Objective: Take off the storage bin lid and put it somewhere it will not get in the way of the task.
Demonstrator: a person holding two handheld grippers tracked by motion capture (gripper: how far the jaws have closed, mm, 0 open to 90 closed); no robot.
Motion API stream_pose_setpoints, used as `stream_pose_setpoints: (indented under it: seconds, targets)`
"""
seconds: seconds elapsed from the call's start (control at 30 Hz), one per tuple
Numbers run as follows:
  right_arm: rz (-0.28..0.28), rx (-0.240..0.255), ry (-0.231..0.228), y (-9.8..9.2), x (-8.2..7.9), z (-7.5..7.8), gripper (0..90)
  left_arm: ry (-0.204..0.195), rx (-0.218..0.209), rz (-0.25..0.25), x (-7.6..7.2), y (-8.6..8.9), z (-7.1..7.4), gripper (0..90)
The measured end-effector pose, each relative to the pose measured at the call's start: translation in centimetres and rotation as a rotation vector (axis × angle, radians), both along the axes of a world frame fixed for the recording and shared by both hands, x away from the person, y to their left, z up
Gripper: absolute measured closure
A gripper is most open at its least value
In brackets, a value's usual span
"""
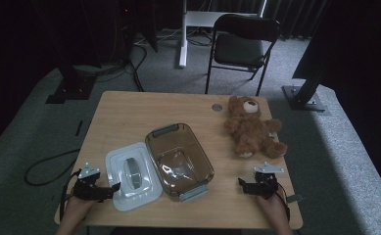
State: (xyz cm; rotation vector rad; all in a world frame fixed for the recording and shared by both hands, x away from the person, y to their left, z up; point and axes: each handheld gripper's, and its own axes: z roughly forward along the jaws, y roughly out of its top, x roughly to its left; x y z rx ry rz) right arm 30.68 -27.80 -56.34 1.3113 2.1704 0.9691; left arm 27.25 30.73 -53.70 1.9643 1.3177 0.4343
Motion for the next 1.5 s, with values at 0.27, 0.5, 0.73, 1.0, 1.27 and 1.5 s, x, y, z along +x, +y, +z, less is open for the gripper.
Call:
stream_pose_setpoints:
  seconds: [0.27,0.5,0.73,1.0,1.27,1.5]
  targets:
    - [0.0,-0.001,0.0,0.0,0.0,0.0,12.7,-0.055,0.076,0.181,-0.2,1.5,-0.6,1.9]
    - [0.001,-0.001,0.001,0.0,0.0,0.0,12.7,-0.029,0.105,0.269,-0.2,2.6,-1.1,1.9]
    - [0.004,-0.008,0.011,0.0,0.0,0.1,12.4,-0.008,0.111,0.296,0.0,3.3,-1.9,1.9]
    - [0.017,-0.018,0.017,-0.2,-0.3,0.2,12.4,-0.007,0.134,0.329,0.5,3.2,-2.0,1.9]
    - [-0.024,0.048,0.008,-0.7,-0.5,2.6,13.2,-0.007,0.136,0.347,0.6,3.1,-2.0,1.9]
    - [-0.119,0.14,-0.075,-2.7,0.5,6.9,13.1,-0.006,0.136,0.345,0.6,3.1,-2.0,1.9]
